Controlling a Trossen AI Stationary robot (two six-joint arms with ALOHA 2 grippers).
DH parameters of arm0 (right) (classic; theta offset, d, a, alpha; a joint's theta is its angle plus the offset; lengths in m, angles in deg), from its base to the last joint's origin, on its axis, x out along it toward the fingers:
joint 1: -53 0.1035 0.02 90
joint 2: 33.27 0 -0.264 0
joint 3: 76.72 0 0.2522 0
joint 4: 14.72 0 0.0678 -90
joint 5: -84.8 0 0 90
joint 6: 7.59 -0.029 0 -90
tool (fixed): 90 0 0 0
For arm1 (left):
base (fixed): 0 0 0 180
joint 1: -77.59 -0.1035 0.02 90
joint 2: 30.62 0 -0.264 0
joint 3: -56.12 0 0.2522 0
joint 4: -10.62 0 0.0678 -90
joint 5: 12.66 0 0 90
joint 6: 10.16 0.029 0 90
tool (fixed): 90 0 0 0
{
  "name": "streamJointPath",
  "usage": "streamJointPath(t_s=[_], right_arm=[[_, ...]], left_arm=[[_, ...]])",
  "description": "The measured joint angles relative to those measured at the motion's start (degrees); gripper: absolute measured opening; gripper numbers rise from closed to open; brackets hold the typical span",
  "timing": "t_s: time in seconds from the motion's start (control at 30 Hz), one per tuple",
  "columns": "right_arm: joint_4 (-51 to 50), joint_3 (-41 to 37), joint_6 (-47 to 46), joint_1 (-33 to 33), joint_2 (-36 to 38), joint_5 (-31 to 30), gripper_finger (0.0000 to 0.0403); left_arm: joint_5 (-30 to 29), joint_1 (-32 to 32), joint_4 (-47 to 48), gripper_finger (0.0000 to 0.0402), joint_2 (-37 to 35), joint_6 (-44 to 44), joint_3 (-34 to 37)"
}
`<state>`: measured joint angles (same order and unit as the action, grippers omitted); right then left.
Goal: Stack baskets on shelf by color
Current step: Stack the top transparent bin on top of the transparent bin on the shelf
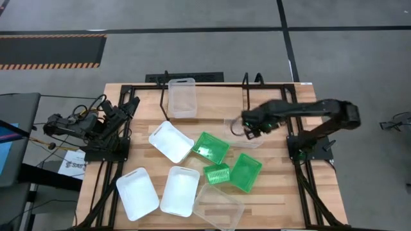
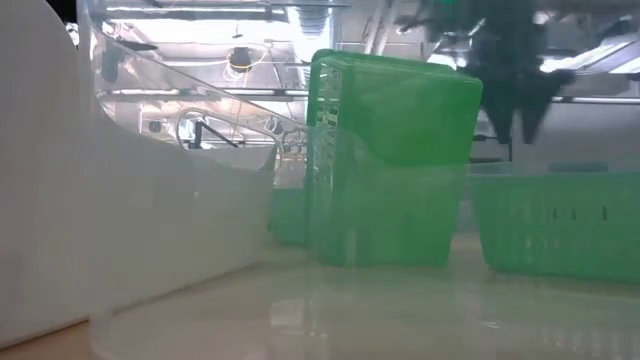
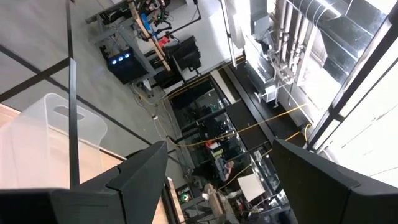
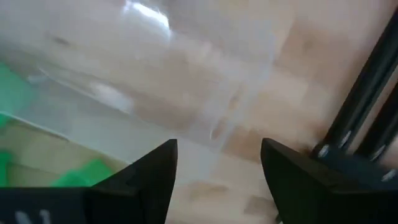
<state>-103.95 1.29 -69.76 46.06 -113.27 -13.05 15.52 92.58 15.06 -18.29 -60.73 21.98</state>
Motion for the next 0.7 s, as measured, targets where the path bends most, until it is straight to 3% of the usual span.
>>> streamJointPath(t_s=[0.2, 0.3, 0.43, 0.53, 0.7], right_arm=[[15.04, -13.31, -9.42, 1.32, 3.20, 1.50, 0.0247], [21.96, -16.20, -10.07, 2.09, 2.41, 6.06, 0.0245], [30.29, -15.91, -12.93, 5.85, 1.87, 12.03, 0.0244], [35.43, -14.11, -15.86, 9.81, 1.12, 12.30, 0.0244], [34.17, -9.59, -16.05, 12.40, 1.09, 12.54, 0.0244]], left_arm=[[-0.46, 0.00, 0.01, 0.0279, 0.00, -0.04, 0.00], [-0.46, 0.00, 0.02, 0.0279, 0.00, -0.09, 0.00], [-0.42, -0.02, 0.49, 0.0279, 0.00, -0.24, 0.00], [-0.32, -0.02, 1.03, 0.0279, 0.00, -0.26, 0.00], [0.08, -0.02, 1.45, 0.0279, 0.00, -0.28, -0.02]])
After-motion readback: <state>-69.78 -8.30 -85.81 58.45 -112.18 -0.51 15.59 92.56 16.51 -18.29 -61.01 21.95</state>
